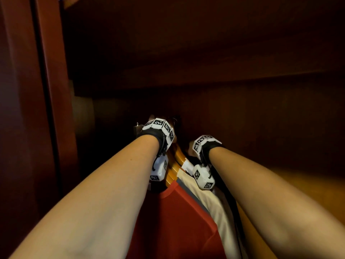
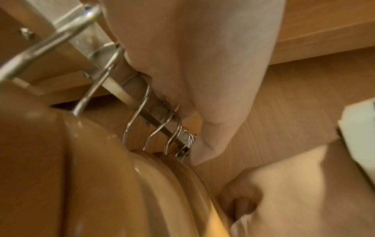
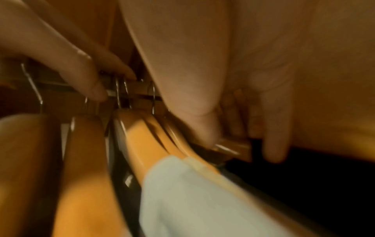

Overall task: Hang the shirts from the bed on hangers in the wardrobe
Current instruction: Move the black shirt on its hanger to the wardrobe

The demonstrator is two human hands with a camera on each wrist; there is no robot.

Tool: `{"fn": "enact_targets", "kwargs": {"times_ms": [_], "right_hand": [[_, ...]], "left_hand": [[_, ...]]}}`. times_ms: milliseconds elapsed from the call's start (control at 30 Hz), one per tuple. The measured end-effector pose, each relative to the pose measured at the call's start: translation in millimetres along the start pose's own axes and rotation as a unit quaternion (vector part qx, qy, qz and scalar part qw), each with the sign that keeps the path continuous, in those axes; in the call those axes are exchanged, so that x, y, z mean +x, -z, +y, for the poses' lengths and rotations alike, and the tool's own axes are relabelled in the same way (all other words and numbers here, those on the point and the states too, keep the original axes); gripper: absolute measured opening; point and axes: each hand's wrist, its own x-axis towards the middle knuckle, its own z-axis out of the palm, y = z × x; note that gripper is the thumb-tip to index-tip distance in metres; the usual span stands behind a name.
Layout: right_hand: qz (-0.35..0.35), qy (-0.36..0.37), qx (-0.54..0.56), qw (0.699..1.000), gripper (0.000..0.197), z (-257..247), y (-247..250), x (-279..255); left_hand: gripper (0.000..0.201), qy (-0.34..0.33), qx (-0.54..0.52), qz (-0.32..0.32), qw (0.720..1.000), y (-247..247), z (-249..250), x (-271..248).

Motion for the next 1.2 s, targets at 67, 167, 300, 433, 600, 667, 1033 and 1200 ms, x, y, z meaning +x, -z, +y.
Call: {"fn": "enact_targets", "kwargs": {"times_ms": [67, 167, 300, 433, 600, 667, 1033, 1200], "right_hand": [[-0.012, -0.006, -0.008, 1.0, 0.05, 4, -10, 16], [-0.002, -0.003, 0.058, 0.998, 0.066, 3, -24, 39], [0.028, -0.031, 0.094, 0.995, 0.065, 9, -48, 76], [0.02, -0.033, 0.135, 0.99, 0.04, 9, -49, 59], [0.011, -0.039, 0.177, 0.983, 0.054, 6, -44, 47], [-0.029, -0.055, 0.216, 0.974, 0.06, 4, -49, 47], [-0.065, -0.063, 0.33, 0.94, 0.064, 20, -60, 21], [-0.019, -0.07, 0.314, 0.947, 0.031, 25, -70, 15]], "left_hand": [[0.043, -0.003, -0.006, -0.006, 1.0, 0, 0, 0], [0.053, -0.005, -0.008, 0.014, 1.0, 0, 2, -2], [0.059, -0.023, 0.004, 0.043, 0.999, 0, 2, -10], [0.047, -0.03, -0.006, 0.029, 0.999, 5, 3, -20], [0.029, -0.039, -0.017, 0.035, 0.998, 12, 4, -28], [0.033, -0.047, -0.016, 0.036, 0.998, 12, 3, -27], [0.057, -0.186, -0.016, 0.029, 0.982, -42, 29, -26], [0.052, -0.232, 0.067, 0.076, 0.968, -57, 26, -35]]}}
